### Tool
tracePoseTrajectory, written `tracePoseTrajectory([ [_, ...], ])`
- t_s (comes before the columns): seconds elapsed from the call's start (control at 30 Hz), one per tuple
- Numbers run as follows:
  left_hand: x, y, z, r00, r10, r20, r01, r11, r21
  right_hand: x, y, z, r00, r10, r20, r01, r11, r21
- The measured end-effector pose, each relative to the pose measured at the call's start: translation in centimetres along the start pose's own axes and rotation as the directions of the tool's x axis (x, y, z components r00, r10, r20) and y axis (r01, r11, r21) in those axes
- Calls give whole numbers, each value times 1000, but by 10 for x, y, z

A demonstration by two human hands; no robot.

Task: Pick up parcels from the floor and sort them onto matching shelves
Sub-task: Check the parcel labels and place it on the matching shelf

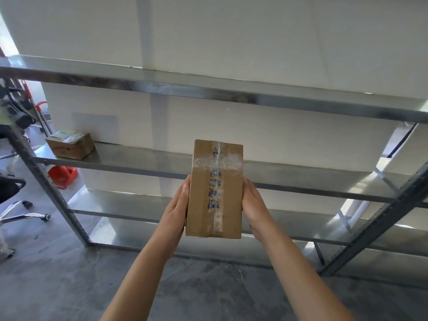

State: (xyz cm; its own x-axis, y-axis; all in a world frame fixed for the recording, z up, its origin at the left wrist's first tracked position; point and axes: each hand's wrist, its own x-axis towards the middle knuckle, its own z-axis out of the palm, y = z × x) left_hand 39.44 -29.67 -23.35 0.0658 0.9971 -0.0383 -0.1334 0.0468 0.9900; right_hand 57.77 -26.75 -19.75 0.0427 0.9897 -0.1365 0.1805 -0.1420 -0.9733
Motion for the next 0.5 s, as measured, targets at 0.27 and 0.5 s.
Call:
tracePoseTrajectory([
  [0.27, 2, -3, 1, 998, 57, 19, -58, 995, 77, -5, -7, -8, 999, -33, -32, 34, 999, 18],
  [0.5, -3, -2, 2, 998, 55, -26, -51, 992, 116, -4, -6, -14, 998, -50, 28, 52, 996, -70],
])
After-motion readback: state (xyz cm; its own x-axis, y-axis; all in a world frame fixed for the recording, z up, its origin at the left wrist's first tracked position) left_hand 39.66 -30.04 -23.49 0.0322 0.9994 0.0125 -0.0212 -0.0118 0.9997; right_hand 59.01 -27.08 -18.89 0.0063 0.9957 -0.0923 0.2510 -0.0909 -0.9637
